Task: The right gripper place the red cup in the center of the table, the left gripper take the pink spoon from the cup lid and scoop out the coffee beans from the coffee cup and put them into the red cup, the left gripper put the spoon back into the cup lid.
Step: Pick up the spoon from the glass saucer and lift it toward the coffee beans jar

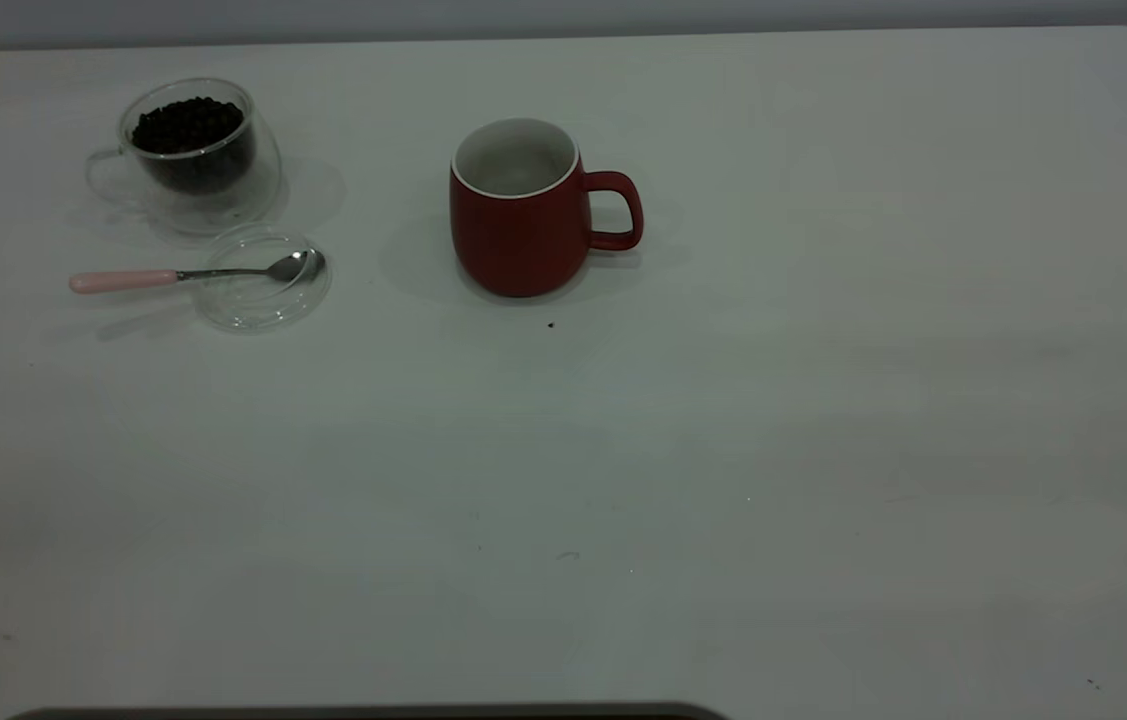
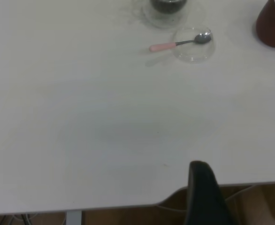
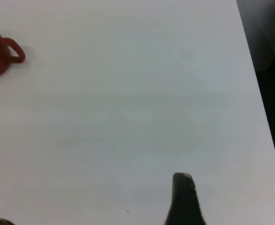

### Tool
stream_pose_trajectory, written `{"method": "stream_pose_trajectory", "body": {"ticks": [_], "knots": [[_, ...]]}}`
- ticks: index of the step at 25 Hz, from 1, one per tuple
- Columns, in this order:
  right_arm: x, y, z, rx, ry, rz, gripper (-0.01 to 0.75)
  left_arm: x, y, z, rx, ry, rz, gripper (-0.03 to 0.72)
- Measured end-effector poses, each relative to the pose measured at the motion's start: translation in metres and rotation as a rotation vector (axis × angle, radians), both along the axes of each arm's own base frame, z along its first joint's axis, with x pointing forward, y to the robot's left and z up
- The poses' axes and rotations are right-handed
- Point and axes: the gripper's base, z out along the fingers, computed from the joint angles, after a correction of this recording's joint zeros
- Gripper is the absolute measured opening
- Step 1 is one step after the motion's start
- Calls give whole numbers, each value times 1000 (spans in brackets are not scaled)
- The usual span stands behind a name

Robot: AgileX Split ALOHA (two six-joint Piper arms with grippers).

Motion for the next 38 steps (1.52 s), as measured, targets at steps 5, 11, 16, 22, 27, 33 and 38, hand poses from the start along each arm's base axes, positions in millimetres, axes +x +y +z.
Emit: {"method": "stream_pose_trajectory", "body": {"ticks": [5, 11, 16, 22, 27, 33, 38], "knots": [[0, 0, 0, 0, 0, 0, 591, 7, 0, 1, -13, 56, 16, 465], [0, 0, 0, 0, 0, 0, 591, 66, -3, 15, -27, 184, 61, 465], [0, 0, 0, 0, 0, 0, 591, 135, -7, 12, -66, 207, 101, 465], [0, 0, 0, 0, 0, 0, 591, 212, 4, -4, -40, 335, 181, 465], [0, 0, 0, 0, 0, 0, 591, 266, 42, -31, -111, 410, 347, 465], [0, 0, 0, 0, 0, 0, 591, 319, 82, -82, -243, 529, 430, 465], [0, 0, 0, 0, 0, 0, 591, 355, 114, -135, -381, 665, 373, 465]]}}
